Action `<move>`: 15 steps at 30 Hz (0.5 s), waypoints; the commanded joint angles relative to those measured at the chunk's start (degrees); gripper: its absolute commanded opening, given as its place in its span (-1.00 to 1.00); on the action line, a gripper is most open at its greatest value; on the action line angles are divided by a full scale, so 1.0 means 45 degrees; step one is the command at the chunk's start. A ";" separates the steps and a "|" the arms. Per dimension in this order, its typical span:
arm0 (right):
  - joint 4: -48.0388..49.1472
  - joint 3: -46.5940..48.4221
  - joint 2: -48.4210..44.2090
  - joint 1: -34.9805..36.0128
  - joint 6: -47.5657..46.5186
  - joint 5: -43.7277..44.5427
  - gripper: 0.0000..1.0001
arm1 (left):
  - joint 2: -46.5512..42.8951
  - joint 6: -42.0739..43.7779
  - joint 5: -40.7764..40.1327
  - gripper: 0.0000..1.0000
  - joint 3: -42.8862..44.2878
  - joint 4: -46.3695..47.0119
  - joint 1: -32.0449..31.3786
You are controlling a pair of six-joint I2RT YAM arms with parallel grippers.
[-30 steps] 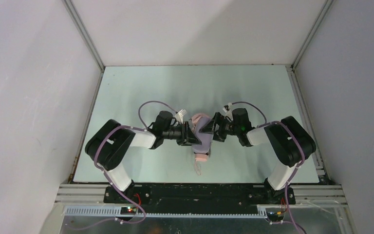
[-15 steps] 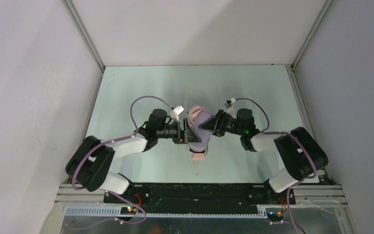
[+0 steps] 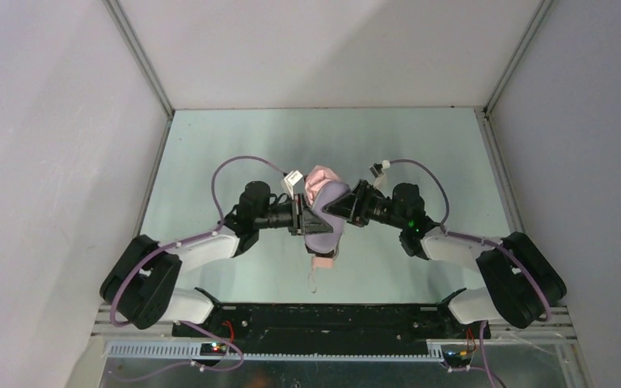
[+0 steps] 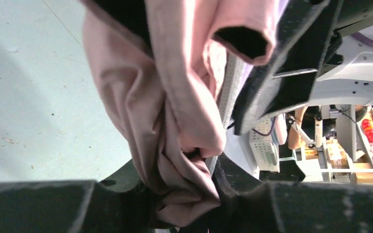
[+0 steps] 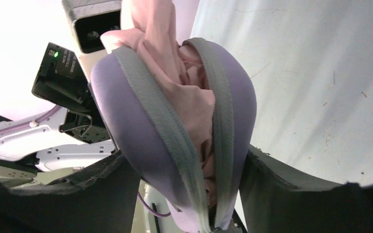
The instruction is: Put away the umbrella
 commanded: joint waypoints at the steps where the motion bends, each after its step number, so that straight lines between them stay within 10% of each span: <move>1: -0.0516 0.0197 -0.1753 0.0185 -0.0608 0.0451 0.53 | -0.0600 0.1153 -0.0525 -0.72 0.0207 -0.1477 0.0029; 6: -0.3914 0.0202 -0.4462 0.0155 -0.3295 0.2143 0.89 | -0.1791 0.3771 -0.2187 -0.98 0.1603 -0.6841 0.0025; 15: -0.6168 -0.1497 -0.8306 0.1394 -0.9360 0.5130 0.93 | -0.3050 0.5134 -0.4084 -0.99 0.3574 -1.1500 -0.0064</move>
